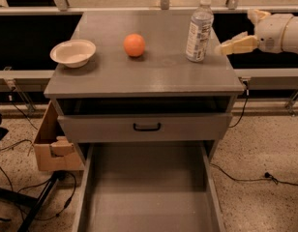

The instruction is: Place blue plastic bottle into middle drawer

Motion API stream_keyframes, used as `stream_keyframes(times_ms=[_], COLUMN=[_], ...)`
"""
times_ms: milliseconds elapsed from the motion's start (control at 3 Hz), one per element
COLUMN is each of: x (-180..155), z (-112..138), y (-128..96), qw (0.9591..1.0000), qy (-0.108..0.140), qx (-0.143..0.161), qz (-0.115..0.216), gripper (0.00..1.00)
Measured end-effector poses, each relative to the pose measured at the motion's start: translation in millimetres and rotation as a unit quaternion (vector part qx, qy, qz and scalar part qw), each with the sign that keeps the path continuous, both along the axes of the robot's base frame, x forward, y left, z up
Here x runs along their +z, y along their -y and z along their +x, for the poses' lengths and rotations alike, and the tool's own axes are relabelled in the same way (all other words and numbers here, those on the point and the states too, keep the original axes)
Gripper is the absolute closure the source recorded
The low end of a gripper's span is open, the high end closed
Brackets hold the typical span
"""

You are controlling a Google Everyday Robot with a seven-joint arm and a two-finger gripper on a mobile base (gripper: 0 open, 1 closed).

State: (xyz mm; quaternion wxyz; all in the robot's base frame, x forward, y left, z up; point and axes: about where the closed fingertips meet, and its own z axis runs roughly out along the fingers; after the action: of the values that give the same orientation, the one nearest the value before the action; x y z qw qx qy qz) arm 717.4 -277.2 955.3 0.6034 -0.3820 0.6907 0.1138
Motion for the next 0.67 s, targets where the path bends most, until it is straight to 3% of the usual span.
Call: stream_keyframes(times_ms=[667], x=[-8], z=[26], y=[-37], qw=[0.9964], qy=[-0.028], qx=[0.058], qz=[0.054], gripper=[0.00])
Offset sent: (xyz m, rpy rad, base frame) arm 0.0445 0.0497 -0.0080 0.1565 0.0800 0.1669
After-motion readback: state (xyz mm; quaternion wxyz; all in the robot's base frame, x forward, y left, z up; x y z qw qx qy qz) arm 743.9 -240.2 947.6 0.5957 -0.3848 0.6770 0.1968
